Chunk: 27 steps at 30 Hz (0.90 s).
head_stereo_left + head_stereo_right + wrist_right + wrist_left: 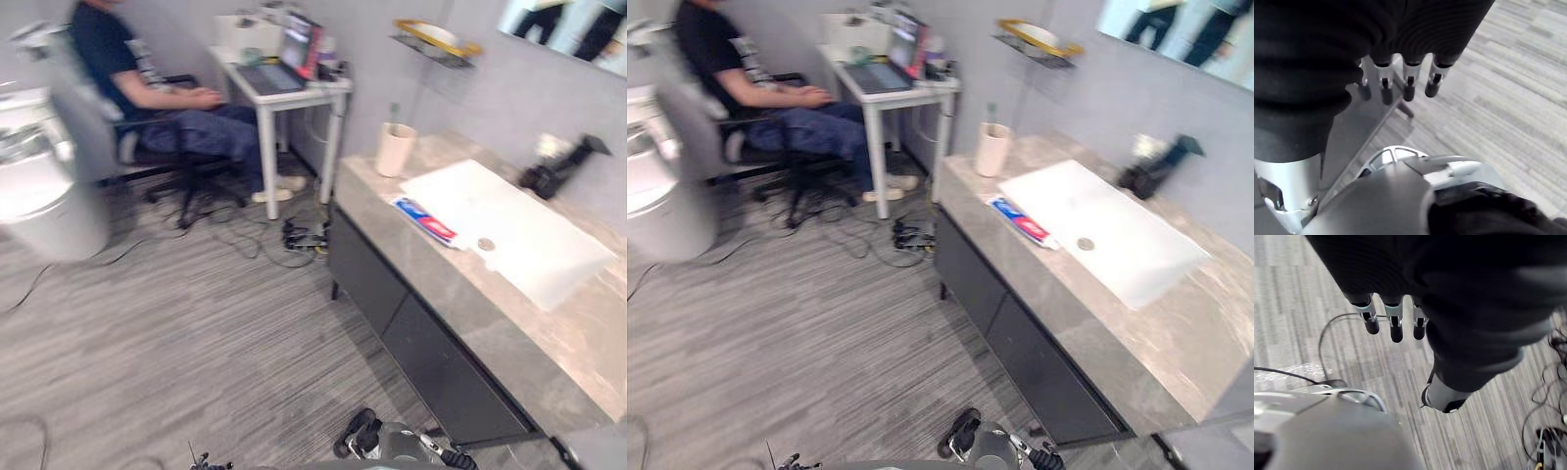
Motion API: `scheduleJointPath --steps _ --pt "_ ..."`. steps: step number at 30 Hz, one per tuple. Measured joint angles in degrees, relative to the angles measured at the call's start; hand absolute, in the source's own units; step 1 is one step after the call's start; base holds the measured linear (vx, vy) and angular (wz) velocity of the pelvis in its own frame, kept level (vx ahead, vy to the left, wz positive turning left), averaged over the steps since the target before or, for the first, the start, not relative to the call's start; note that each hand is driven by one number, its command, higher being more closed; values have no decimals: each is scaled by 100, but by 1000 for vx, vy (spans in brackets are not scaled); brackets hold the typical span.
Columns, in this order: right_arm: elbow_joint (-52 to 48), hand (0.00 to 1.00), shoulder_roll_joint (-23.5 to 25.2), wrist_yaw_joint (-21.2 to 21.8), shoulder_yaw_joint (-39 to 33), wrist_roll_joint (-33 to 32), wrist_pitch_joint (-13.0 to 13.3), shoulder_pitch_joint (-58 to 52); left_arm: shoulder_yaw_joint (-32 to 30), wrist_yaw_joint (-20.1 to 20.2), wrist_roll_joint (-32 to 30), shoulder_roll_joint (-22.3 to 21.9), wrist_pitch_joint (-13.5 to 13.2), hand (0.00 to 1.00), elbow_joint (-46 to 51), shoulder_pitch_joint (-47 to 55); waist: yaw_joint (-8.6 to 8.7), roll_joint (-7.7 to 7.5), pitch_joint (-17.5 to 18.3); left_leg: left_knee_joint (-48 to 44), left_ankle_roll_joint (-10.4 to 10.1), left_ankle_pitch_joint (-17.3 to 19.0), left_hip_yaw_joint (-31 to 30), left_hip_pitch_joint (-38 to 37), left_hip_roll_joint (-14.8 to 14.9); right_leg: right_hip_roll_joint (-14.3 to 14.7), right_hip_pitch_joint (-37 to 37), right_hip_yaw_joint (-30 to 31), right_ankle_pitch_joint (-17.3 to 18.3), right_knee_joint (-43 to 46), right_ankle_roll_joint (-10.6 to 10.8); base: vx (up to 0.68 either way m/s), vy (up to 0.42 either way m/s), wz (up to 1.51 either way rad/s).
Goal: Organize washtable
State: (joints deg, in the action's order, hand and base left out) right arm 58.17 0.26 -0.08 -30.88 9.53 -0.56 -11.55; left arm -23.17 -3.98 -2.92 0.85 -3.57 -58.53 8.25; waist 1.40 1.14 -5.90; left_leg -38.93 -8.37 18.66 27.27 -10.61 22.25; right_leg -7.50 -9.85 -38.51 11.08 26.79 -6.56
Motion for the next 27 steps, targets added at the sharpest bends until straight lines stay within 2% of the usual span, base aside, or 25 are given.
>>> scheduleJointPath --steps 1,2,3,5,6,9,10,11,12,13,14,16,17,18,19,20,21,22,23,24,25,26,27 --pt "-24 0 -77 -12 -3 1 -7 -11 -193 2 5 -237 4 0 217 -71 -51 110 -33 -2059 279 -574 -586 871 616 413 89 279 242 26 -59 496 -251 -162" --pt "18 0 -53 -25 -22 -4 -14 2 -262 2 61 -268 0 0 324 -79 -61 90 -49 -2878 293 -556 -636 1185 815 546 212 492 322 21 -116 490 -232 -144" --pt "113 0 -30 -35 -23 -7 -25 18 -343 -10 115 -252 -4 0 401 -80 -63 -6 -78 -3132 270 -539 -559 1327 869 600 370 640 355 -63 -117 372 -160 -97" --pt "123 0 -8 -101 -7 -2 -79 45 -400 -124 166 -233 -6 0 505 -34 -93 -108 -27 -2682 268 -532 -327 1632 857 753 649 1006 374 -417 11 266 -104 -76" --pt "122 0 -29 -106 -2 -1 -80 75 -402 -139 221 -234 -3 0 499 -32 -92 -88 -23 -2469 267 -531 -320 1703 840 798 688 1099 350 -515 44 237 4 -79" --pt "256 0 -177 -137 71 -5 -73 405 -417 -257 338 -198 -6 0 397 -16 -91 -36 -16 -900 236 -517 -610 1782 523 957 885 1756 54 -999 151 298 84 -112" --pt "364 0 -212 -153 189 -7 -53 587 -474 -272 359 -181 -11 0 304 -14 -94 -34 -16 -123 200 -508 -897 1761 430 967 868 2079 -12 -1066 223 166 128 -110" --pt "367 0 -225 -165 242 -6 -43 671 -509 -274 397 -175 -13 0 251 -14 -92 -31 -19 219 195 -511 -1123 1758 383 967 842 2249 -22 -1064 254 192 201 -164" --pt "459 0 -274 -216 344 -6 19 827 -601 -303 463 -176 -17 0 99 -19 -117 -14 -9 837 198 -512 -1910 1748 262 950 751 2724 3 -952 417 177 269 -141" --pt "466 0 -290 -225 420 -6 32 857 -615 -330 462 -177 -22 0 47 -16 -146 -2 -11 987 206 -512 -2197 1707 237 947 701 2935 57 -862 513 196 387 -205" --pt "477 0 -320 -242 547 1 67 861 -622 -377 463 -177 -44 0 -71 15 -222 9 -8 1101 270 -519 -3043 1624 91 886 510 3429 215 -511 728 137 373 -152" --pt "427 0 -424 -242 783 4 70 727 -540 -372 461 -209 -63 0 -72 92 -199 100 58 977 366 -462 -3920 1627 -99 788 258 3836 439 -122 947 65 480 -124" --pt "396 0 -467 -242 858 4 67 666 -503 -372 460 -238 -71 0 -71 100 -199 148 97 991 341 -474 -4116 1623 -161 746 180 3926 500 10 1035 66 674 -86" --pt "370 0 -501 -237 889 6 49 457 -347 -376 457 -273 -78 0 -63 102 -187 292 203 1071 -396 -332 -4279 1614 -305 611 7 4121 646 314 1275 73 586 -45" --pt "328 0 -450 -244 814 -31 49 297 -208 -375 454 -202 -91 0 -55 110 -45 174 308 1159 -629 177 -4090 1555 -559 241 -195 4226 744 542 1554 91 598 -19" --pt "332 0 -358 -240 796 -30 30 281 -130 -372 455 -97 -99 0 -53 80 69 34 317 1148 -604 301 -3952 1580 -752 20 -240 4278 739 581 1633 68 474 -8" --pt "308 0 -190 -241 676 -28 -3 243 -54 -373 447 55 -113 0 -44 26 82 -171 280 945 -572 293 -3721 1560 -1065 -289 -211 4337 635 590 1669 53 533 -37" --pt "254 0 -133 -229 601 -27 -13 197 47 -375 447 92 -128 0 -41 16 47 -221 263 802 -515 323 -3436 1442 -1212 -529 -165 4135 380 582 1452 -13 480 -101" --pt "99 0 -172 -231 594 -37 -36 118 244 -370 447 74 -142 0 0 31 -43 -167 222 762 -399 380 -2989 1155 -1307 -878 -161 3496 -62 725 858 -53 473 -111" --pt "83 0 -186 -229 601 -36 -30 97 376 -365 446 78 -167 0 7 68 -61 -163 212 787 -278 375 -2807 1034 -1390 -1056 -178 3070 -279 775 632 -119 507 -122" --pt "98 0 -327 -218 617 -28 -33 120 664 -347 442 88 -208 0 24 65 -69 -103 239 973 108 364 -2474 814 -1516 -1404 -131 2286 -463 865 587 -170 566 -110" --pt "88 0 -306 -192 638 31 -12 137 811 -303 443 113 -239 0 63 33 -68 -222 176 1133 468 424 -2166 639 -1753 -1523 -209 1867 -50 1817 1095 -191 506 -114" --pt "110 0 -289 -113 675 66 -9 145 790 -242 454 95 -247 0 58 11 -67 -208 170 1166 588 411 -1998 648 -1847 -1104 -77 1831 508 2009 1340 -154 319 -78"
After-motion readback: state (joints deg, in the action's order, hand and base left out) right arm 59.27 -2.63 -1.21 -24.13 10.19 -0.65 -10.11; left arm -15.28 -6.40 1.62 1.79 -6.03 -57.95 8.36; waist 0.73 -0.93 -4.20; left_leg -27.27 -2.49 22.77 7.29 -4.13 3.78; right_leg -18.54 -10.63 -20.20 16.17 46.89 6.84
